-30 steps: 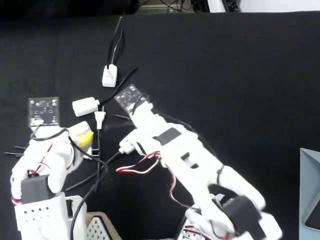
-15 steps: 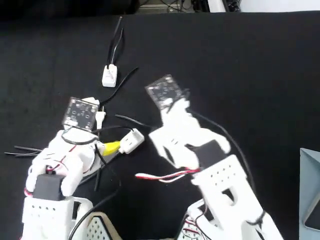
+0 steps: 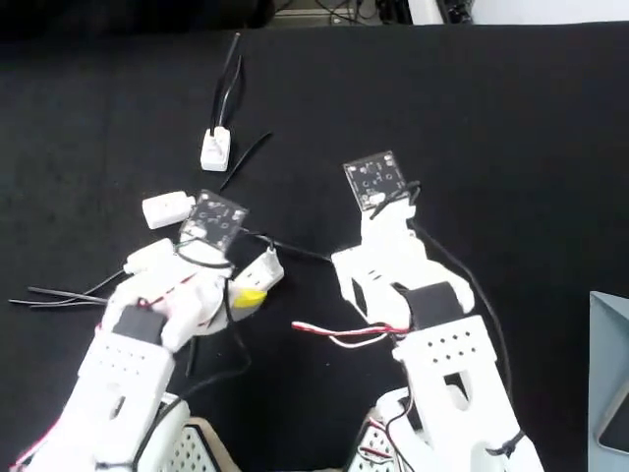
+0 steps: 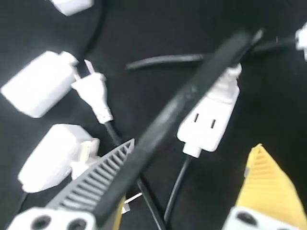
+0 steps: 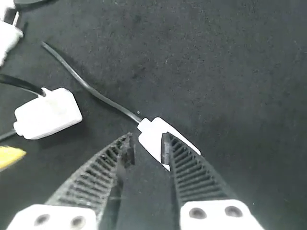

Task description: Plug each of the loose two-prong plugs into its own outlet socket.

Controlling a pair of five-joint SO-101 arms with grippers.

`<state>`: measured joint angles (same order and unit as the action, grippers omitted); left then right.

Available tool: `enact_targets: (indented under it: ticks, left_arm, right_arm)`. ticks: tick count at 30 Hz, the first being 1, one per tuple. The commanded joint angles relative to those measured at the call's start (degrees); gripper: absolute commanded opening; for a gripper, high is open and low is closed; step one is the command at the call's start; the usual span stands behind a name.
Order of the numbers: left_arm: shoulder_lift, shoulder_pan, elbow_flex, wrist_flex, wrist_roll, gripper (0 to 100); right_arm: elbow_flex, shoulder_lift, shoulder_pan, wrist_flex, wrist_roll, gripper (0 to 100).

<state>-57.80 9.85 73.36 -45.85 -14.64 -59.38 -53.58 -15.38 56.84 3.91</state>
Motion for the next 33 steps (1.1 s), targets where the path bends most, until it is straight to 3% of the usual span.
enact_targets:
  ticks: [1, 10, 16, 27, 33]
  left_arm:
    - [13.36, 1.89, -5.93, 5.89, -2.46, 35]
    - [35.52, 1.89, -17.45, 8.62, -2.37, 35]
    - [43.25, 2.15, -23.25, 8.7, -2.73, 24]
    - [47.3, 5.41, -26.24, 8.62, -2.73, 24]
    - [45.89, 5.32, -27.12, 8.18, -2.73, 16]
  right_arm:
    - [0.04, -1.01, 0.7, -1.49, -0.53, 9.9]
    - [0.04, -1.01, 0.7, -1.49, -0.53, 9.8]
    - [0.04, -1.01, 0.7, -1.49, -0.53, 9.6]
    - [0.13, -1.01, 4.57, -1.49, -0.53, 9.6]
    - [0.13, -1.01, 4.92, -1.49, -0.44, 9.6]
